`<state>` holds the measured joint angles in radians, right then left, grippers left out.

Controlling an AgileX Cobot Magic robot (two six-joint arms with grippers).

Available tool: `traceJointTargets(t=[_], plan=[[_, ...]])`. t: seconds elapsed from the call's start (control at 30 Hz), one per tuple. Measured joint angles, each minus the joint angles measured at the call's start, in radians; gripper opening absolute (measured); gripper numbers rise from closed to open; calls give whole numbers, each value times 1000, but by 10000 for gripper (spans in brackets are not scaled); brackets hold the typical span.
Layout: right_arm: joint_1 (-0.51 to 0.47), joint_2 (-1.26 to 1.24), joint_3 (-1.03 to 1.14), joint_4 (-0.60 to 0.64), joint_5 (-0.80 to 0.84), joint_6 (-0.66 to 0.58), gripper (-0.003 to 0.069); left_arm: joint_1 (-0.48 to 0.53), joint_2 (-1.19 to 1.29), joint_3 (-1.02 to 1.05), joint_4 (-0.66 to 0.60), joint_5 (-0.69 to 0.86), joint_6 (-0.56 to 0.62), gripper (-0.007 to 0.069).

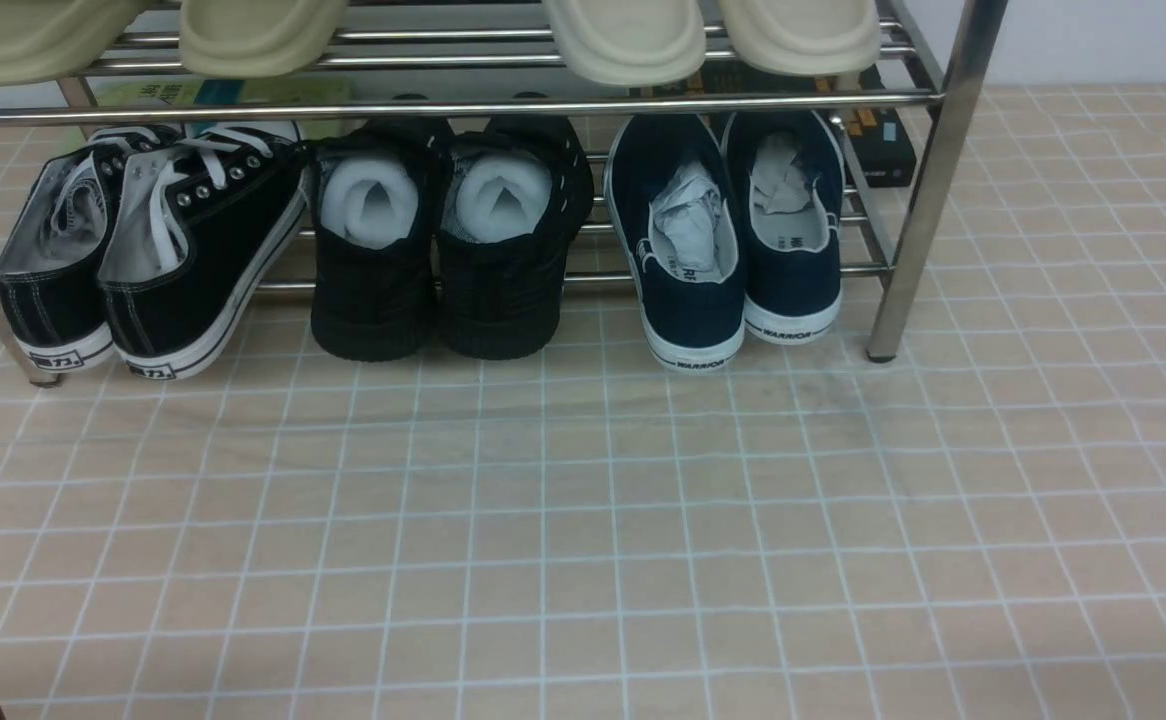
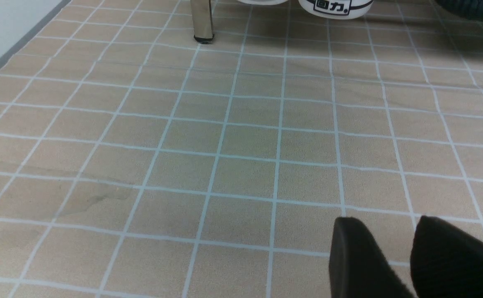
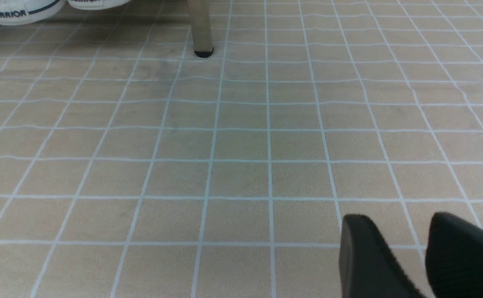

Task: Take the shoes off the shelf from the light coffee tablecloth by hand.

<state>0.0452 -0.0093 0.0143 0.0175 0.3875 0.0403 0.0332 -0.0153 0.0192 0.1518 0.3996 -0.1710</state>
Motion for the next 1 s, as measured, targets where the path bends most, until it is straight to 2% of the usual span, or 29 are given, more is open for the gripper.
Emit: traceJointTargets(t=[0.37, 0.47, 0.57, 0.63, 0.7, 0.87, 1.0], plan=[[0, 0, 0, 11, -4, 11, 240, 0, 0, 0, 0, 0, 0, 240], [0, 0, 0, 119, -6, 85, 240, 0, 0, 0, 0, 0, 0, 240], [0, 0, 5, 415, -4, 273, 240, 0, 0, 0, 0, 0, 0, 240], [0, 0, 8, 549, -3, 345, 240, 0, 0, 0, 0, 0, 0, 240], [0, 0, 10, 628, 0, 375, 240, 0, 0, 0, 0, 0, 0, 240], [0, 0, 10, 688, -16, 360, 240, 0, 0, 0, 0, 0, 0, 240], [0, 0, -65, 692, 3, 205, 192, 0, 0, 0, 0, 0, 0, 240]])
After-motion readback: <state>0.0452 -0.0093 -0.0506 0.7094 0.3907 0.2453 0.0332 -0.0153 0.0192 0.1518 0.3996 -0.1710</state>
